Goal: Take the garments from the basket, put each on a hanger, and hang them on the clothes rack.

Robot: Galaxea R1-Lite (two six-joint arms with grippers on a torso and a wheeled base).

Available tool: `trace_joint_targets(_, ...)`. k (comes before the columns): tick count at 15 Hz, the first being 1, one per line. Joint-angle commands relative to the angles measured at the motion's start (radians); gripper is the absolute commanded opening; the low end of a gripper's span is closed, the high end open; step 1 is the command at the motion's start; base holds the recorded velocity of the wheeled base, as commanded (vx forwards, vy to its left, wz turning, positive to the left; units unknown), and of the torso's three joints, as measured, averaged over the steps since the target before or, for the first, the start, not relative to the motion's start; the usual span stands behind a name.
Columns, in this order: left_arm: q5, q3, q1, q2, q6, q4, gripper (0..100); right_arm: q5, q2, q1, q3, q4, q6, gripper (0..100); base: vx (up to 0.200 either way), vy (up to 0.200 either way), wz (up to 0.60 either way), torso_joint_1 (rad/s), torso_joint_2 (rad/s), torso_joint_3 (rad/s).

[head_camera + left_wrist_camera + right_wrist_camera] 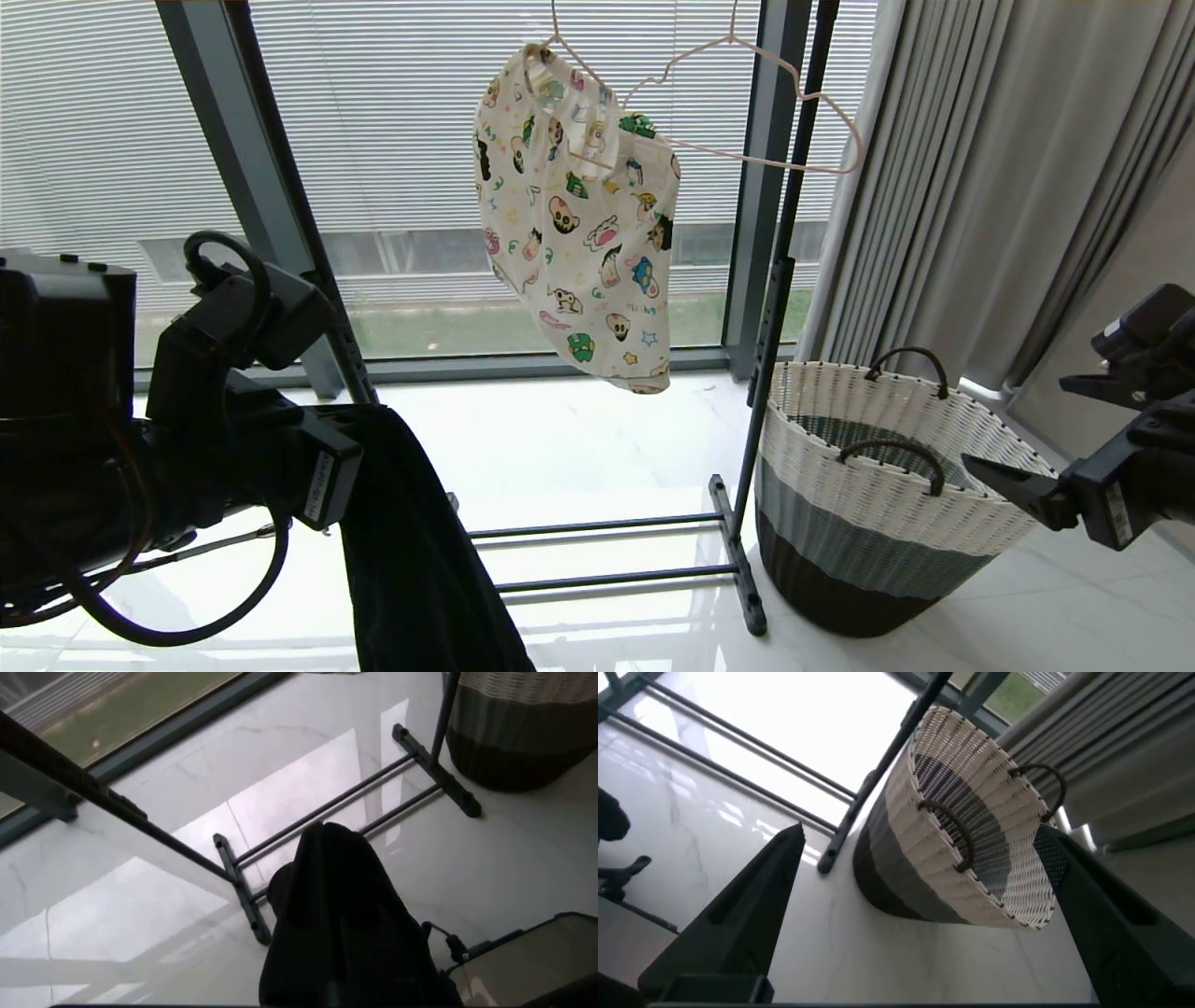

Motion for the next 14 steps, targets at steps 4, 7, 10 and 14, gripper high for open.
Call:
trace_joint_targets(4,0.008,0.009,0.016,-0.022,0.001,0.002,0,-0.04,-0.04,-0.081,0.239,-0.172,0.073,100,0.0,0.0,0.0,0.0,0.0,0.0)
trace_joint_targets(7,0.038,0.007,0.016,-0.025,0.001,-0.001,0,-0.052,-0.051,-0.17,0.305,-0.175,0.109,100,0.0,0.0,0.0,0.0,0.0,0.0)
trace_joint_targets(10,0.038,0.019,0.016,-0.045,0.001,0.004,0,-0.052,-0.054,-0.17,0.318,-0.178,0.141,100,0.0,0.0,0.0,0.0,0.0,0.0)
trace_joint_targets(14,0.038,0.018,0.017,-0.048,0.001,0.004,0,-0.052,-0.086,-0.17,0.37,-0.178,0.129,100,0.0,0.0,0.0,0.0,0.0,0.0)
